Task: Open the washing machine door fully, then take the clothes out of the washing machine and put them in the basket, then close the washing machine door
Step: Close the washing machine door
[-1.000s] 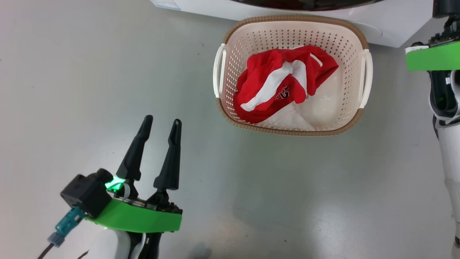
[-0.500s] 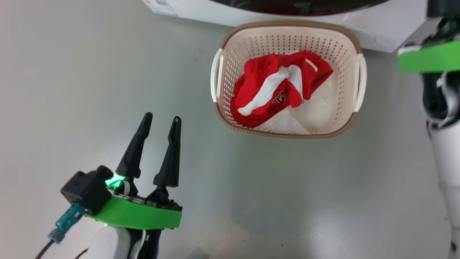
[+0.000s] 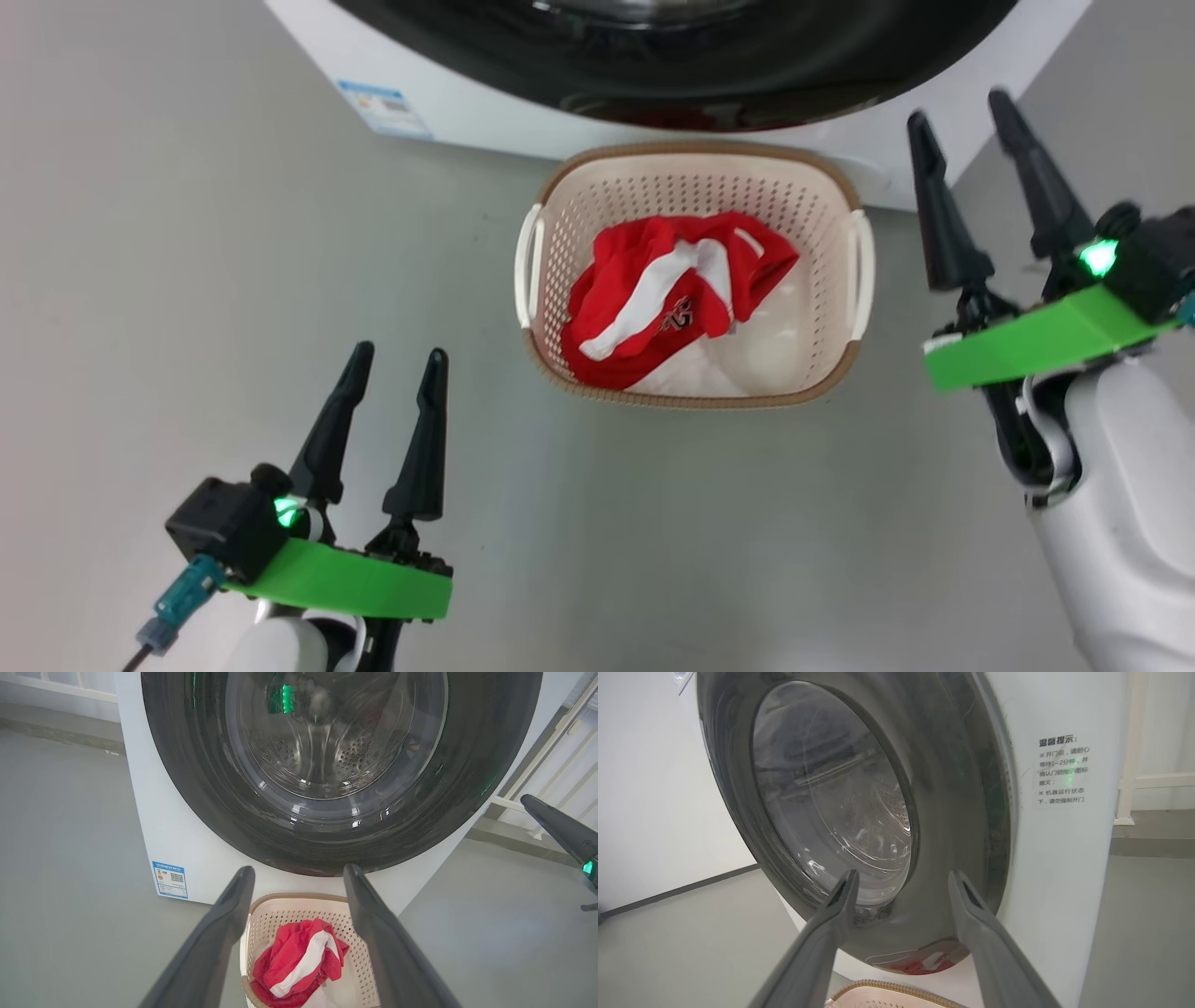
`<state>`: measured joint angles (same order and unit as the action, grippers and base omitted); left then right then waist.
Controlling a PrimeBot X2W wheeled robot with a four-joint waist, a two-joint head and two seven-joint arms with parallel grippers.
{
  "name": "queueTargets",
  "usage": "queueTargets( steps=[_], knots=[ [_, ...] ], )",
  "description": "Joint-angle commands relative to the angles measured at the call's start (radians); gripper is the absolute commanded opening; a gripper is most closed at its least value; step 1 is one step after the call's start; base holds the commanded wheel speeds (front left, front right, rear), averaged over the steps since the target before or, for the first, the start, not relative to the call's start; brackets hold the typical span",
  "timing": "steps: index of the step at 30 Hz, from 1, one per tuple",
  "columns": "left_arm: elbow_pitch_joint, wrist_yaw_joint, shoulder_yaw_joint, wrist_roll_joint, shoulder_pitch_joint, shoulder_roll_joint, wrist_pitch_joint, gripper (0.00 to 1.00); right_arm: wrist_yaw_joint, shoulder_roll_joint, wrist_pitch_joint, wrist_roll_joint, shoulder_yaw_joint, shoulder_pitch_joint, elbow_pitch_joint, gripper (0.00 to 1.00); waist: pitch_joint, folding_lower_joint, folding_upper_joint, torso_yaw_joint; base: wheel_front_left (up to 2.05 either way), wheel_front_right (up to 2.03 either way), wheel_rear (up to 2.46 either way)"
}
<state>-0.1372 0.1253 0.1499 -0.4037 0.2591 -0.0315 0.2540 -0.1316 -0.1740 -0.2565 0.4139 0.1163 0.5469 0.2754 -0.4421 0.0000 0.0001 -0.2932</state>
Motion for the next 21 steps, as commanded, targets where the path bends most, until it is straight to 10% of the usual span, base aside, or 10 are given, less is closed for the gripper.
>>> queueTargets(
  steps=[1, 21],
  knots=[
    [0.010, 0.005, -0.042, 0.018, -0.026, -0.019, 0.008, 1.00, 0.001, 0.020, -0.005, 0.006, 0.019, -0.047, -0.025, 1.00, 0.057, 0.0000, -0.0001, 0.041, 0.00, 0.00, 0.00],
    [-0.020, 0.005, -0.126, 0.096, -0.108, -0.019, 0.008, 1.00, 0.001, 0.060, -0.005, 0.020, -0.004, -0.325, -0.075, 1.00, 0.209, 0.0000, -0.0001, 0.165, 0.00, 0.00, 0.00]
  ],
)
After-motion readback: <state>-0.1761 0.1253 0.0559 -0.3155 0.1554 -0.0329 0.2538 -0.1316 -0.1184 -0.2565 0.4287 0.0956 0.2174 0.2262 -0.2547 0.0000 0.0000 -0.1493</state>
